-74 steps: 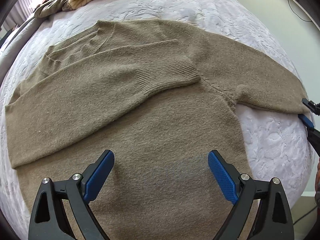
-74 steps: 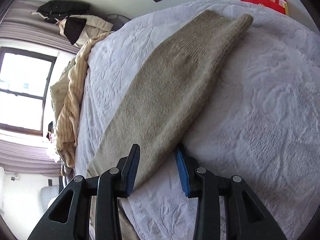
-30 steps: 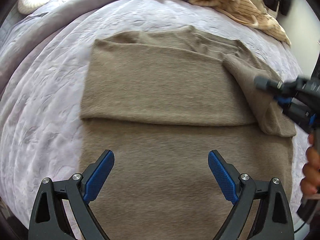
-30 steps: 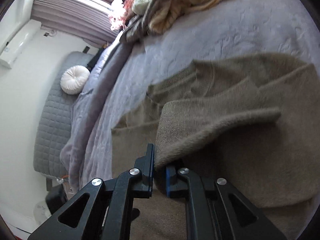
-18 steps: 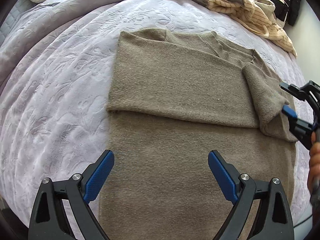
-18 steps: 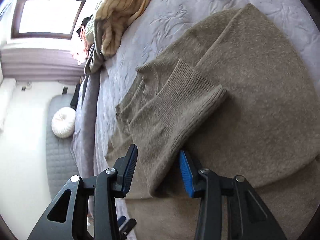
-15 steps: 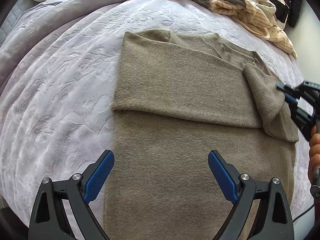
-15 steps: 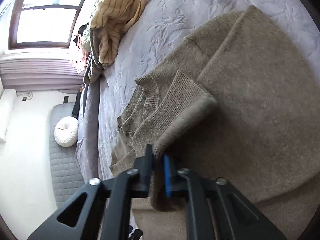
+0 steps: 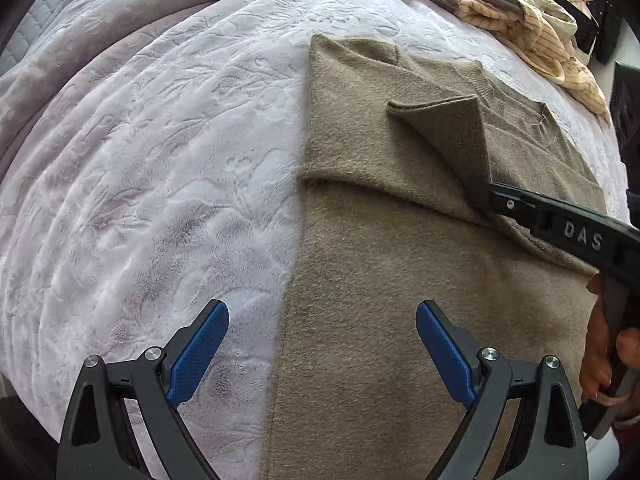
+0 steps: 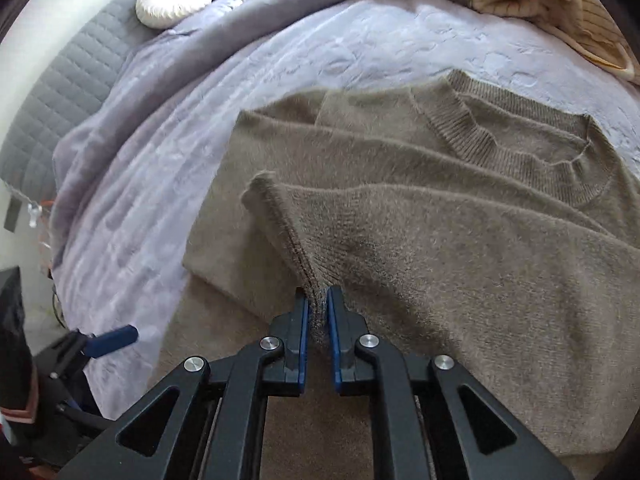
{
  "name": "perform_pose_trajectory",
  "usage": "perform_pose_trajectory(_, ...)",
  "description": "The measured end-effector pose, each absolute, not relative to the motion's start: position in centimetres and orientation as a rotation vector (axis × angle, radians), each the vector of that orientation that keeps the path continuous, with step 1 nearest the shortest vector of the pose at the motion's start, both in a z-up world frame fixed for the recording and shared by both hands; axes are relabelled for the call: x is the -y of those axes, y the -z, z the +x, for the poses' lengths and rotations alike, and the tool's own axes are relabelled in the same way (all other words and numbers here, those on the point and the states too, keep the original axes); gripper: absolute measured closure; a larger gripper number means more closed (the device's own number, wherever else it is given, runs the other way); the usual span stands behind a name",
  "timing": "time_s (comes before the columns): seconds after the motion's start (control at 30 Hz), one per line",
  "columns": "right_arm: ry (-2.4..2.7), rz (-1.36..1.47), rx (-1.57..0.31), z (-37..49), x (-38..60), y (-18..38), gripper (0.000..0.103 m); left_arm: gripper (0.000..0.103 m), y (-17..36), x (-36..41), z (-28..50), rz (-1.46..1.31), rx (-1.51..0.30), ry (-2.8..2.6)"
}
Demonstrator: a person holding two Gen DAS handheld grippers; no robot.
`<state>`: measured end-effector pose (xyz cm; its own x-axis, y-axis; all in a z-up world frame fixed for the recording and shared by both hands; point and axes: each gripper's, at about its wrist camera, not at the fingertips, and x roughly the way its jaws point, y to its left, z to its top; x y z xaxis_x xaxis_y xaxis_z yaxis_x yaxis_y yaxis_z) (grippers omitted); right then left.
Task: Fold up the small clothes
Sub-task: 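Fold the held sleeve across the sweater chest with the right tool, then grasp the sweater side edge with the right tool and fold it inward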
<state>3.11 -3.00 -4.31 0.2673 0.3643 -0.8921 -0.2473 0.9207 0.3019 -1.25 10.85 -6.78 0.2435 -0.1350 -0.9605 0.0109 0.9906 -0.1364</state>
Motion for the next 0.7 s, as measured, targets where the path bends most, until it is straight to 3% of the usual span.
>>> perform_pose_trajectory(0.03, -0.417, 0.116, -1.232, 2.8, 3.1, 4.2, 0.087, 0.008, 6.9, -10.9, -1.2, -0.109, -1.328, 0.103)
perform_pose_trajectory(0.1, -0.419, 0.144, -1.231, 1.9, 3.7, 3.6, 0.068, 0.008, 6.9, -10.9, -0.9, -0.116, -1.333, 0.117)
perform_pose_trajectory(0.13, -0.415, 0.162, -1.227, 1.5, 4.2, 3.2, 0.064, 0.008, 6.8, -10.8, -0.5, -0.123, -1.331, 0.129)
perform_pose_trajectory(0.53, -0.072, 0.667, -1.176, -5.4, 20.9, 2.8, 0.063, 0.009, 5.6, -6.5, 7.1, -0.34, -1.293, 0.358)
perform_pose_trajectory(0.57, -0.023, 0.733, -1.151, -6.2, 22.9, 2.9, 0.063, 0.012, 6.0, -6.2, 7.5, -0.353, -1.304, 0.355)
perform_pose_trajectory(0.6, 0.03, 0.806, -1.122, -7.1, 25.0, 3.1, 0.063, 0.024, 6.3, -6.0, 7.6, -0.357, -1.313, 0.343)
perform_pose_trajectory(0.7, 0.138, 1.005, -1.046, -9.2, 29.8, 4.2, 0.063, 0.033, 6.8, -5.9, 7.5, -0.357, -1.332, 0.314)
